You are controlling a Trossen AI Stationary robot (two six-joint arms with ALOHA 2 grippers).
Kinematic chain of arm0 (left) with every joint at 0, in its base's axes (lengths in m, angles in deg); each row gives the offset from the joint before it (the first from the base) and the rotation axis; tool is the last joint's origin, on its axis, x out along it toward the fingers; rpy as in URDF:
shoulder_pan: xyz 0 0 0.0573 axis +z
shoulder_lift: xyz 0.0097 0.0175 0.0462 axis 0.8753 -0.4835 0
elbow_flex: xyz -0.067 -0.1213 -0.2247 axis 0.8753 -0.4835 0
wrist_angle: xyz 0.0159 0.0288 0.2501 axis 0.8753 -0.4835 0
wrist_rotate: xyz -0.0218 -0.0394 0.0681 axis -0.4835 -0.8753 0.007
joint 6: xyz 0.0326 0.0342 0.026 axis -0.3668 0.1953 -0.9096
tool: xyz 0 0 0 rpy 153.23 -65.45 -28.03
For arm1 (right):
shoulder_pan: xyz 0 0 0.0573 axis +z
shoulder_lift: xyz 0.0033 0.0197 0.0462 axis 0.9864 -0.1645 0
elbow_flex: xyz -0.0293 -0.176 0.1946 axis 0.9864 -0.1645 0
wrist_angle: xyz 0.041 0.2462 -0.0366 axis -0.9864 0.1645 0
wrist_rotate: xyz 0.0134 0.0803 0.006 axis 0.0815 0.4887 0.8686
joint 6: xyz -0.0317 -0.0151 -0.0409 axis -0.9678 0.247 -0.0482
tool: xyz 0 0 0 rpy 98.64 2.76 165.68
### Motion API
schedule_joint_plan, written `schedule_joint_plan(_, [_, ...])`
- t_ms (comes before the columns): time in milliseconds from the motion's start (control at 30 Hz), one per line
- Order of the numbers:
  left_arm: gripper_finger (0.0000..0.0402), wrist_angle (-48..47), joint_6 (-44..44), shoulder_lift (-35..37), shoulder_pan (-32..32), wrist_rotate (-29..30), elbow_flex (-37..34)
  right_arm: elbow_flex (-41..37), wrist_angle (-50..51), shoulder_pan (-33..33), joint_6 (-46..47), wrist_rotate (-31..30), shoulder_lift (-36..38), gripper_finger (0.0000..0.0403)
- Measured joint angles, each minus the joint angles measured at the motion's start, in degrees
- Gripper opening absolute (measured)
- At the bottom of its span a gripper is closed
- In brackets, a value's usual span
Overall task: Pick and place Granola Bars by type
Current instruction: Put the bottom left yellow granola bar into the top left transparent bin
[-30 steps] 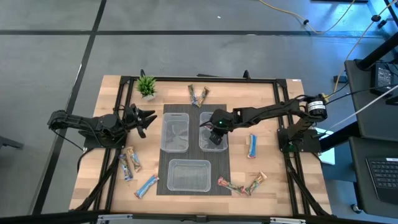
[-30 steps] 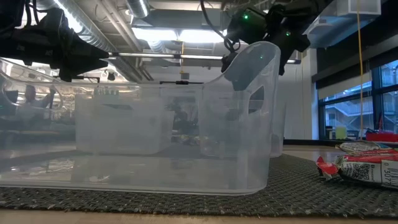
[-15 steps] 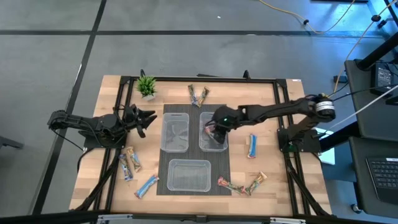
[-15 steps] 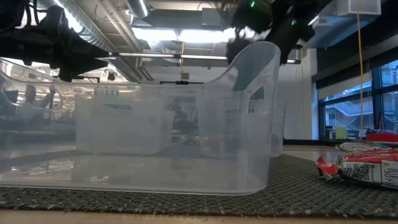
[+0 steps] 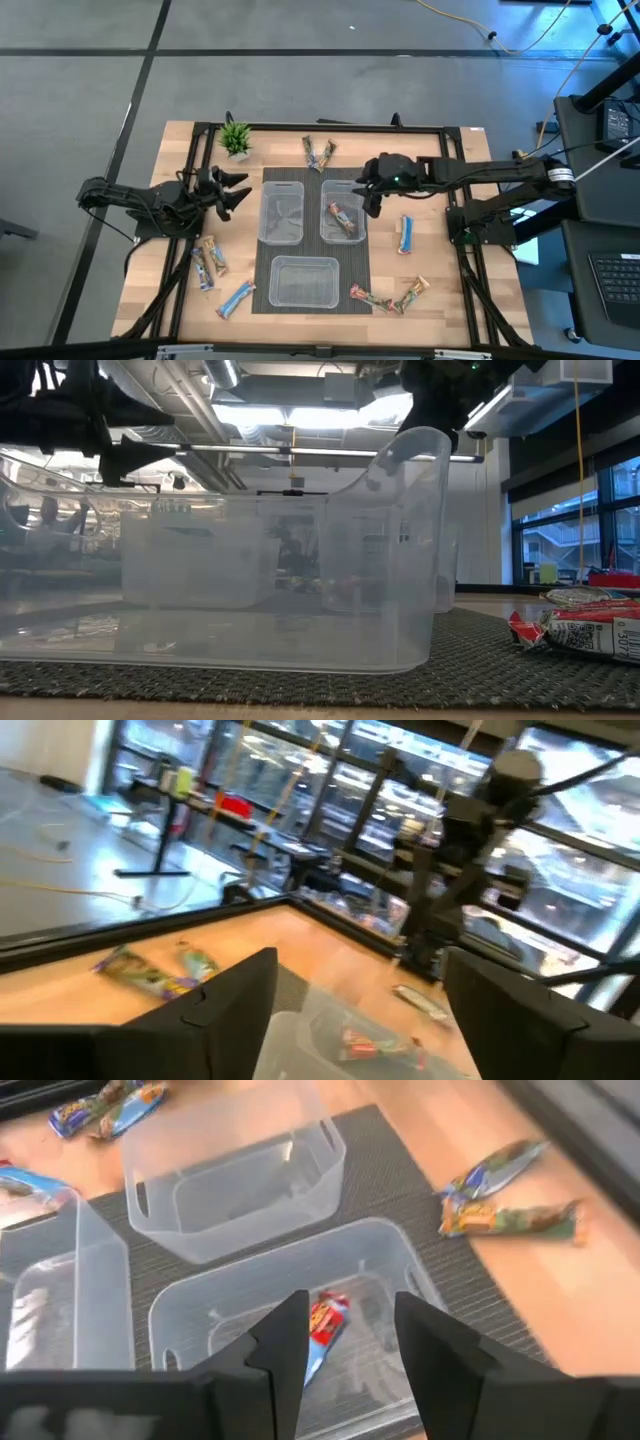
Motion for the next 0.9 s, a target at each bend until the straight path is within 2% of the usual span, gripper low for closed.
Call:
schedule_joint_plan(100, [0.0282, -0.33, -2.12, 0.0, -0.01, -2.8, 1.94, 0.0, 0.34, -0.06, -1.94, -0.12, 0.36, 0.0152])
schedule_joint_plan(200, [0.0283, -2.85, -1.95, -0.73, -0.01, -2.72, 5.59, 0.0, 0.47, -0.36, -3.26, -0.1, 0.28, 0.0152])
schedule_joint_plan(300, [0.0283, -9.94, -0.81, -3.25, -0.02, -2.37, 10.19, 0.0, 0.57, -1.04, -3.39, -0.13, 0.01, 0.0152])
schedule_joint_plan(433, [0.0283, -21.23, 4.67, -10.25, -0.02, -2.45, 17.82, 0.0, 0.67, -1.97, -3.45, -0.13, -0.01, 0.0152])
schedule_joint_plan(533, [0.0283, -31.72, 12.7, -17.76, -0.02, -2.95, 25.07, -0.01, 1.35, -2.59, -3.45, -0.13, -0.01, 0.0152])
schedule_joint_plan(633, [0.0283, -43.57, 24.59, -26.35, -0.02, -4.23, 32.84, 0.0, 2.16, -3.09, -3.45, -0.13, -0.01, 0.0152])
schedule_joint_plan(800, [0.0283, -63.45, 45.54, -40.84, -0.24, -11.39, 43.87, 0.0, 2.28, -3.13, -3.45, -0.13, -0.01, 0.0152])
schedule_joint_plan(900, [0.0283, -71.6, 56.91, -48.05, -1.41, -17.12, 47.61, 0.0, 2.28, -3.13, -3.3, -0.11, -0.01, 0.0152])
